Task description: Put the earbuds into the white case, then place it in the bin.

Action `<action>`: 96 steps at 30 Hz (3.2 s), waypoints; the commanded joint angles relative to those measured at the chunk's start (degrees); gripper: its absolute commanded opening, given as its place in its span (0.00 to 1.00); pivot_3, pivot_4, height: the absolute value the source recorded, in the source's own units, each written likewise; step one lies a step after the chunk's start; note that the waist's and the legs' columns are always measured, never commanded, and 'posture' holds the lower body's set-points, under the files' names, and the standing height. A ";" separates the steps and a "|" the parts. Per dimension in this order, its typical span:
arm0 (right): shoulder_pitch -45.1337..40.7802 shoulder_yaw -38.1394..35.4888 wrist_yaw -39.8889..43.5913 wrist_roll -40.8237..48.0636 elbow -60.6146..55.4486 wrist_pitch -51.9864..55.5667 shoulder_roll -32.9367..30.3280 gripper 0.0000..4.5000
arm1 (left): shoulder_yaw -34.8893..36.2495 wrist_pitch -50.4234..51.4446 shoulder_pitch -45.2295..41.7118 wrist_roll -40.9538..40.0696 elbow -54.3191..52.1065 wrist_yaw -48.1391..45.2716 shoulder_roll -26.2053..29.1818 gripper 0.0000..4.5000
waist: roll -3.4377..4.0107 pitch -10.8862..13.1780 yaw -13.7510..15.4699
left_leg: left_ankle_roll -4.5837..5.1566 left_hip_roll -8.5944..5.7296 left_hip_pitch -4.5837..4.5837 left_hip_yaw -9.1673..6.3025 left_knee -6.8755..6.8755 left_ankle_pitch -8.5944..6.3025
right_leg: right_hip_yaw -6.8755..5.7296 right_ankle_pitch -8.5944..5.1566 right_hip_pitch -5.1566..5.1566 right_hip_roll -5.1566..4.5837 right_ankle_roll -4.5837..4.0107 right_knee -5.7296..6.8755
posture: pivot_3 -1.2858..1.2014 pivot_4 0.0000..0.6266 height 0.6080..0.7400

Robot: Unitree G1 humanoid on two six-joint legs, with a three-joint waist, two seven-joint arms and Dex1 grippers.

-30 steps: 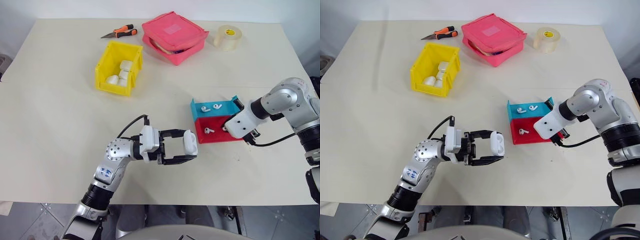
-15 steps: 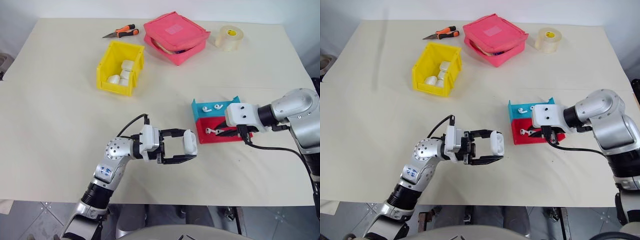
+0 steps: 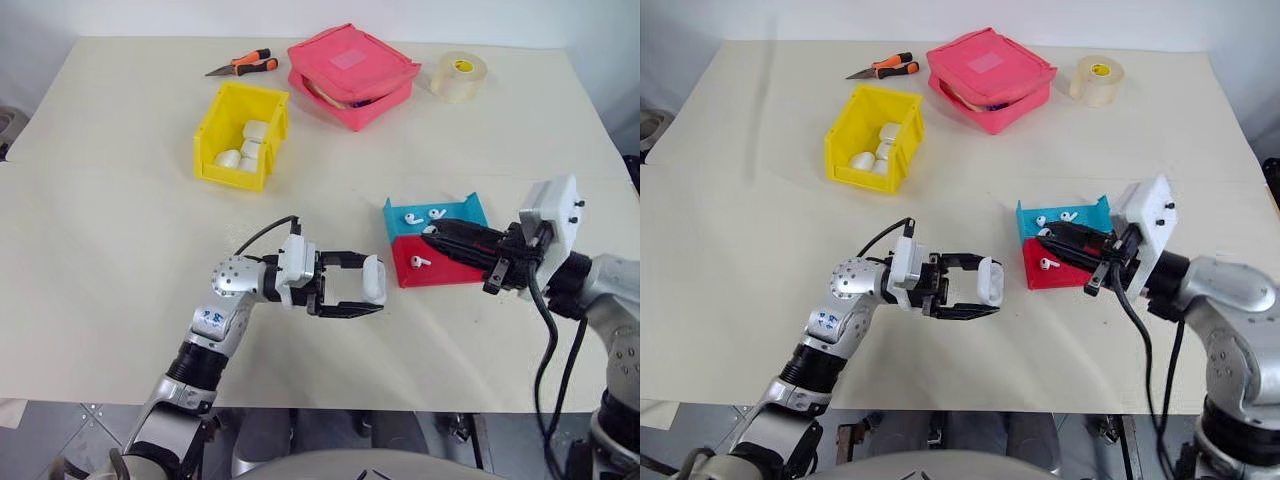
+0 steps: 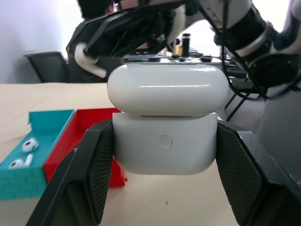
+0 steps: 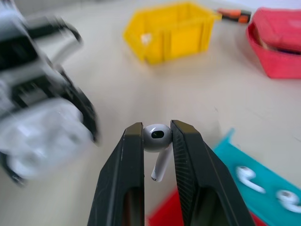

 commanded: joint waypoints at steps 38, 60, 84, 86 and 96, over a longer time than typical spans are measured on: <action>19.37 20.87 -6.92 0.99 -0.47 -37.01 6.44 0.10 | 3.52 6.91 -4.15 -7.46 -3.32 -4.84 -4.95 0.62 | 0.00 0.00 -0.08 | 0.01 0.02 0.05 0.04 -0.06 0.00 | 0.07 0.00 0.00 0.06 -0.01 -0.03 | 0.52 0.24 1.00; 11.68 20.80 -10.91 6.14 -2.40 -35.69 2.56 0.10 | 4.75 4.83 -2.75 -8.91 -0.12 -10.05 -6.07 0.62 | 0.00 0.00 -0.06 | 0.02 0.01 0.04 0.04 -0.05 0.00 | 0.07 0.00 0.00 0.05 -0.01 -0.05 | 0.52 0.24 1.00; 13.97 27.84 -9.49 -1.79 5.17 -41.79 4.40 0.10 | 4.68 6.23 -3.34 -10.53 -2.73 -11.01 -7.53 0.62 | 0.00 0.00 -0.09 | 0.02 0.02 0.04 0.04 -0.05 0.00 | 0.07 -0.01 0.00 0.05 -0.01 -0.05 | 0.52 0.24 1.00; 15.02 27.98 -9.20 -2.64 5.45 -41.59 3.50 0.10 | 5.02 6.05 -3.68 -10.52 -2.59 -10.61 -7.77 0.62 | 0.00 0.00 -0.08 | 0.02 0.02 0.04 0.04 -0.05 0.00 | 0.07 0.00 0.00 0.05 -0.01 -0.04 | 0.52 0.24 1.00; 18.49 25.56 -8.59 -0.81 3.06 -38.29 -3.45 0.10 | 7.25 4.07 -4.89 -9.57 -0.04 -8.34 -8.66 0.62 | 0.00 0.00 -0.05 | 0.02 0.03 0.05 0.04 -0.05 0.00 | 0.06 -0.01 0.00 0.06 -0.01 -0.05 | 0.52 0.24 1.00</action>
